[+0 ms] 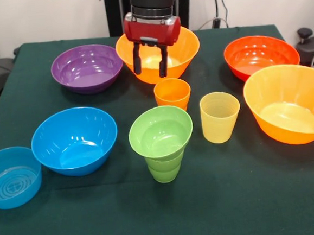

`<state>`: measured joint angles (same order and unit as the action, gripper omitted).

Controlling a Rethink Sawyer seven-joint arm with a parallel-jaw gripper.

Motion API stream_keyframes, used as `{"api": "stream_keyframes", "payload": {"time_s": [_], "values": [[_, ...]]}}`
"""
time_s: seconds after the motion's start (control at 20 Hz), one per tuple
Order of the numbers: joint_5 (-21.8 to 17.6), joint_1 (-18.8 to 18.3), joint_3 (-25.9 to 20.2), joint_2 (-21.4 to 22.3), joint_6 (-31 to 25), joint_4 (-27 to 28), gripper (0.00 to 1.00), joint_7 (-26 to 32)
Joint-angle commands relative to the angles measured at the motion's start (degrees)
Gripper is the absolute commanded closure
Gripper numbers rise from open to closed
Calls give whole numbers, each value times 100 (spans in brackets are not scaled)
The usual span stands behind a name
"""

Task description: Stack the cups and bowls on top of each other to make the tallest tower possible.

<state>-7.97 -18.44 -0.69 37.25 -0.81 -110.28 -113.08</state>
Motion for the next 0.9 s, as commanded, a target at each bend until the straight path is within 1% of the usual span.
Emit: {"api": "stream_keyframes", "payload": {"time_s": [0.05,0.25,0.35,0.65,0.9], "values": [[-401,87,-212,-700,526,509,0,-358],[-489,66,-190,-888,712,602,0,-334],[-497,69,-183,-933,712,651,0,-330],[-437,133,-132,-1108,750,851,0,-360],[-384,136,-131,-1143,729,864,0,-422]]}}
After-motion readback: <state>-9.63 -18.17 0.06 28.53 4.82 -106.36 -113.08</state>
